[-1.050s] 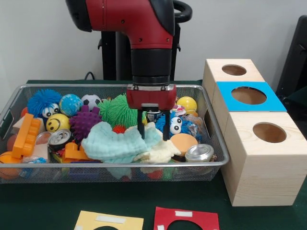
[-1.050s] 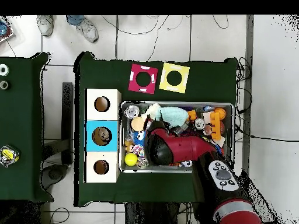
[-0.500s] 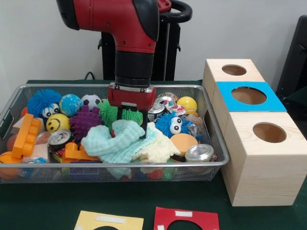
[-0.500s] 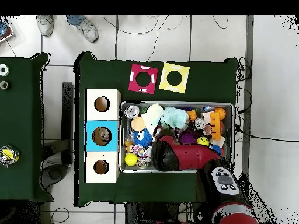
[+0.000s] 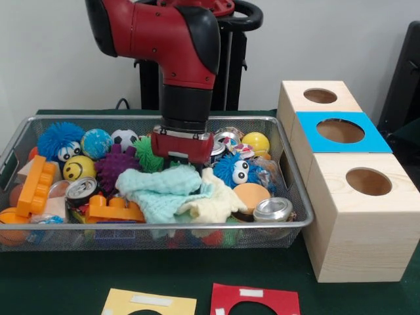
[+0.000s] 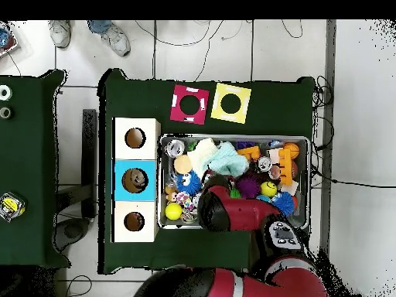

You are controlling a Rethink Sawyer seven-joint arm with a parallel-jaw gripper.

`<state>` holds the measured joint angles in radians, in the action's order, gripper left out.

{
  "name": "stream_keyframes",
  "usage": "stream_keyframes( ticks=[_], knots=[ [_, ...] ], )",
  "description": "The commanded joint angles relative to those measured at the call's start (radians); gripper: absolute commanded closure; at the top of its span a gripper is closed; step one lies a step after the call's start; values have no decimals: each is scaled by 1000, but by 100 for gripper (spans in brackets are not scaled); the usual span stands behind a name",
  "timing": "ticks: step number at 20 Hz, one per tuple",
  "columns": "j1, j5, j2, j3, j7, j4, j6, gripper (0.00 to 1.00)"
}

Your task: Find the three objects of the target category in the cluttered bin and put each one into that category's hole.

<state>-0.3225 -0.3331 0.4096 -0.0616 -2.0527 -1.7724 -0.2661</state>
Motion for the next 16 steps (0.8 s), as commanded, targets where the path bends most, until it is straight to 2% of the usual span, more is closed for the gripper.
stream_keyframes(
  ticks=[1, 8, 10, 14, 15, 16],
  knots=[
    [35, 106, -177, 7, -191, 47, -85, 0],
    [15, 141, -127, 58, -163, 24, -27, 0],
    [9, 133, -123, 54, -146, 24, -15, 0],
    [57, 159, -110, -9, -110, 38, 36, 0],
    [69, 166, -107, -25, -101, 41, 48, 100],
    [62, 155, -75, -24, -87, 34, 86, 100]
  ],
)
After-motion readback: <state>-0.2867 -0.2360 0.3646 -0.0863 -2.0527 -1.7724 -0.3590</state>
